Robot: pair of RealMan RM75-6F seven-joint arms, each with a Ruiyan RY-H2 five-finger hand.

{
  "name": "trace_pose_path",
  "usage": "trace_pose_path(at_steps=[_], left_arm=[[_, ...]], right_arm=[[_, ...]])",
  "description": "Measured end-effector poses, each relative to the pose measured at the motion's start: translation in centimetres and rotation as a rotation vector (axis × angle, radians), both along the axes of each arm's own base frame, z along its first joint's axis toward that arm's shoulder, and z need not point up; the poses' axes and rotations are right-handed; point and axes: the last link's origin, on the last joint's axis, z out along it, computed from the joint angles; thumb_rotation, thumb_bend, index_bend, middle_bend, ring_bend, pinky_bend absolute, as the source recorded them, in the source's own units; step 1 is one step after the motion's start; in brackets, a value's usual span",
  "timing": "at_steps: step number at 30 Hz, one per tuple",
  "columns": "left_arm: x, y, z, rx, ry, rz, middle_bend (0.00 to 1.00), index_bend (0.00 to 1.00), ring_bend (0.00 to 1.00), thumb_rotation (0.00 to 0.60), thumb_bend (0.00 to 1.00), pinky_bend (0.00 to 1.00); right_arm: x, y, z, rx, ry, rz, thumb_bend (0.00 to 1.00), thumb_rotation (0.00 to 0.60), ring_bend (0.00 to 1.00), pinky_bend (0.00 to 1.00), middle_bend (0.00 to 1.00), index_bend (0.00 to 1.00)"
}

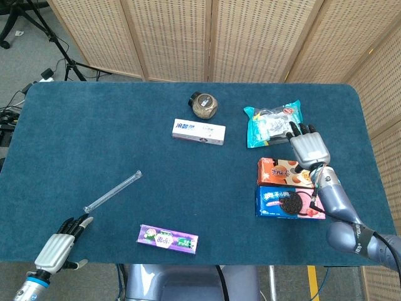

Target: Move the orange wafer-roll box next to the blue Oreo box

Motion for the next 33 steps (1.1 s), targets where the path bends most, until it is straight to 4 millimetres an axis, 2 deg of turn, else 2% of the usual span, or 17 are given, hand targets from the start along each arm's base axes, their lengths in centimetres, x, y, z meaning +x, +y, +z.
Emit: trace_pose_path(at_steps=[3,6,14,19,30,33], left_arm=[[0.0,0.1,0.1,0.011,-0.011,-0.001,0.00,0.00,0.10,0.600,0.13,0.01],[0.0,0.2,0.3,0.025,-0.021,-0.005,0.00,0.00,0.10,0.600,0.13,0.00],[0.1,0.5,0.6,0.067,-0.029,-0.026,0.00,0.00,0.10,0.600,0.13,0.00],[0.0,0.7,0.8,0.093,-0.030,-0.034,0.00,0.00,0.10,0.600,0.13,0.01],[0.3,1.0,1.2,0.146,-0.039,-0.060,0.00,0.00,0.10,0.600,0.13,0.00],[0.4,1.1,1.4,0.167,-0.041,-0.071,0.00,0.00,0.10,0.600,0.13,0.01]], right_arm=[[2.0,1.1,0.5,-0.003,-0.015,0.034,0.10,0.600,0.00,0.08,0.00,0.13],[3.1,2.2,0.7,-0.011,-0.035,0.080,0.10,0.600,0.00,0.08,0.00,0.13],[2.8,5.6,1.1,-0.084,-0.090,0.254,0.10,0.600,0.00,0.08,0.00,0.13],[0.2,9.5,1.1,-0.158,-0.183,0.336,0.10,0.600,0.00,0.08,0.00,0.13],[-9.3,18.5,0.9,-0.348,-0.280,0.349,0.10,0.600,0.00,0.08,0.00,0.13],[-10.9,20.3,0.6,-0.352,-0.295,0.333,0.10,0.600,0.00,0.08,0.00,0.13]])
